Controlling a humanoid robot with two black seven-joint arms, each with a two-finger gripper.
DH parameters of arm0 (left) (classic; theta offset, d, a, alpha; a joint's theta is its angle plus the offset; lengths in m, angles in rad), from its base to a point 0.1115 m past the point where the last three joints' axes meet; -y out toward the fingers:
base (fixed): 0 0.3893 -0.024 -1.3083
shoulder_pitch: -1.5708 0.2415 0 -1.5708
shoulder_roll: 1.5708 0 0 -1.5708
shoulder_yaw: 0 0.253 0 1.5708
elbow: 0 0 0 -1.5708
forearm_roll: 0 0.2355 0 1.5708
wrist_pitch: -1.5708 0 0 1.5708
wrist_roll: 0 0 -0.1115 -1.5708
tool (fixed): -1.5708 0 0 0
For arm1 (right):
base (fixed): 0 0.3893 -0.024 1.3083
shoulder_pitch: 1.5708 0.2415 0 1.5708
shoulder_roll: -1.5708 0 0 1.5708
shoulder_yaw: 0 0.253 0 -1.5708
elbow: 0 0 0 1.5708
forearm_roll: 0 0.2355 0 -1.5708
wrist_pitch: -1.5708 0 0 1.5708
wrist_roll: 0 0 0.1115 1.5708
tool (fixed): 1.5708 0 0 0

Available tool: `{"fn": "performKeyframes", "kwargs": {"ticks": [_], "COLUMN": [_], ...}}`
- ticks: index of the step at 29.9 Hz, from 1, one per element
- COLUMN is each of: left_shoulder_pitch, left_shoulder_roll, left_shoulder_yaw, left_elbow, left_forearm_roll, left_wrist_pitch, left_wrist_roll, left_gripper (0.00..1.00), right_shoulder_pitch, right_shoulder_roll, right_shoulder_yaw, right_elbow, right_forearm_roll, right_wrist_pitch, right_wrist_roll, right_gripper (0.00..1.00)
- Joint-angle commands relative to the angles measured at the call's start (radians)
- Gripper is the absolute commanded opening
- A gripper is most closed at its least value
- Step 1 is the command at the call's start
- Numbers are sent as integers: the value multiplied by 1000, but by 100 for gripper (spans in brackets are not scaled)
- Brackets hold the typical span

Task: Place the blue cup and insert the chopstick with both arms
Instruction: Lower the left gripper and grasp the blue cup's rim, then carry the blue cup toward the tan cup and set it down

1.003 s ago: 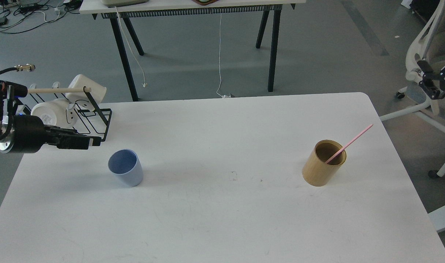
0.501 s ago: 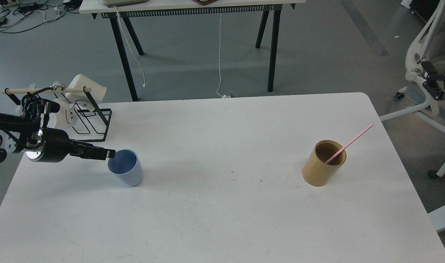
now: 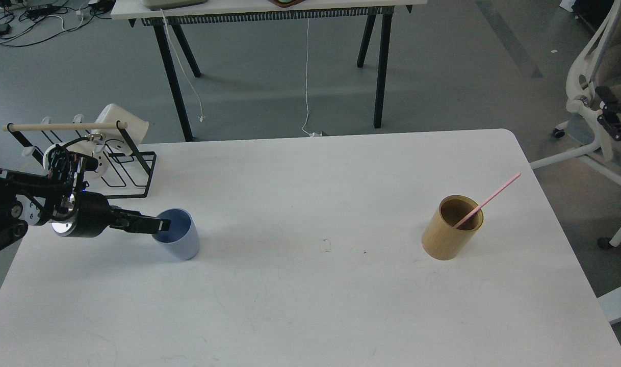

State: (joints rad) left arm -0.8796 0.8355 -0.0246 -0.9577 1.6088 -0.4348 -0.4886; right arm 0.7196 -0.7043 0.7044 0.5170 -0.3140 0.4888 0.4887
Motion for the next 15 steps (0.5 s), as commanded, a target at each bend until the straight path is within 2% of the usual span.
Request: {"fn": "performKeyframes", "kwargs": {"ticks": [1,3,6,9,11,15], "left_shoulder_pitch": [16,25,31,31,31,27], "left_shoulder_roll": [-7,-10,-30,-36,-36,-33], "left_shoulder_yaw": [2,0,2,2,0,-8], "left_elbow": [11,16,27,33,33,19], "left_forearm_roll": [0,0,0,0,0,-3], "left_wrist_pitch": [7,22,56,62,64,90], "left_wrist_roll": [0,0,0,0,0,0], "left_gripper": [59,48,38,4,0,0], "right_shoulder_pitch": [-8,-11,-17,-17,-19,-20], "right_shoulder_roll": [-6,-7,-7,-7,-7,-7], "right_shoulder_yaw": [1,0,1,0,0,0], "right_elbow": [1,1,0,0,0,0], "right_forearm_roll": [6,6,6,6,6,6], "right_wrist_pitch": [0,0,0,0,0,0], "right_wrist_roll": [0,0,0,0,0,0], "right_gripper": [98,98,98,98,98,98]}}
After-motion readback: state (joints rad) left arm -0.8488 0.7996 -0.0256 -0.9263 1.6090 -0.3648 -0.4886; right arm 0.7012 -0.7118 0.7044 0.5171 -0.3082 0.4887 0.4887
